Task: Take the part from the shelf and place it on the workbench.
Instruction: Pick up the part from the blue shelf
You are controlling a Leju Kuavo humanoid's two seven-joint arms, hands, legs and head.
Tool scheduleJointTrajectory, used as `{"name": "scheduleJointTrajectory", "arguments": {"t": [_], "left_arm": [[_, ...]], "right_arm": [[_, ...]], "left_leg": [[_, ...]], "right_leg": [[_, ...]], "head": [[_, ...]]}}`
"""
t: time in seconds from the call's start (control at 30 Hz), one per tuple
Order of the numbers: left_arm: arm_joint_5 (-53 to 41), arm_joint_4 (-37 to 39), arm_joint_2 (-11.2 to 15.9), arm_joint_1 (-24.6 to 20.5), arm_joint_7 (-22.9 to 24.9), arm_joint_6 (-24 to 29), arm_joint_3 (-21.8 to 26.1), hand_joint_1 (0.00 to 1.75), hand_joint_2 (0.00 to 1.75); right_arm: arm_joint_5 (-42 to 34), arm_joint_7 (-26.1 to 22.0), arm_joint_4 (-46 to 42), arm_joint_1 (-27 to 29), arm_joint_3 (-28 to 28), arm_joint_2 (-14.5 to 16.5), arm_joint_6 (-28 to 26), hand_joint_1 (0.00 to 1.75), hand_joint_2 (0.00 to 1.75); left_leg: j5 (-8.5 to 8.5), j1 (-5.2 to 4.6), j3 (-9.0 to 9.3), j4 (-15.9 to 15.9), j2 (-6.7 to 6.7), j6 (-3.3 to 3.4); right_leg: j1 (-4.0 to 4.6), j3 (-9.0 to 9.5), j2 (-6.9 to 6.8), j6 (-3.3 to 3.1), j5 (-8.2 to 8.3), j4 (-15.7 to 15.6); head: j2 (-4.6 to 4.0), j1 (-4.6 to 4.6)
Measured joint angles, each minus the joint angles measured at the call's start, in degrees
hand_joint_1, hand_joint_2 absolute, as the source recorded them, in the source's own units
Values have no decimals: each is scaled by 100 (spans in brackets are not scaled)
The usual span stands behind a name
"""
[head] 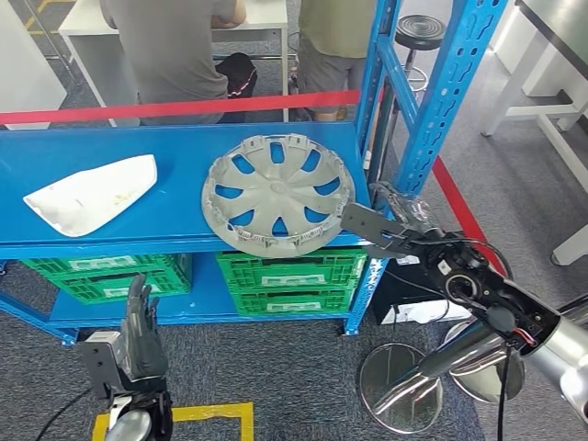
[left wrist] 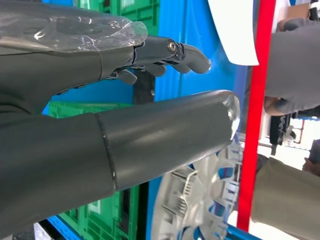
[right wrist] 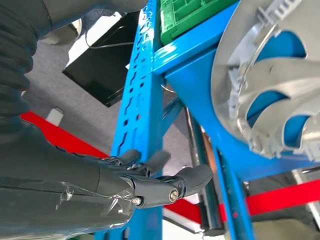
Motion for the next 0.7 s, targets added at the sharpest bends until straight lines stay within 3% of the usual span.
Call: {"name": "scheduleJointTrajectory", "arguments": {"t": [0.7], "left_arm": [[58,154,-99,-99,-183,-109,0,0,0]], "right_arm": [[496,-742,276,-670,785,890,381,0,175]], "left_leg": [[4,1,-2,-3,1,0]], "right_leg": [[0,-3,-1,0,0,3]], "head": [[0,-7]]}}
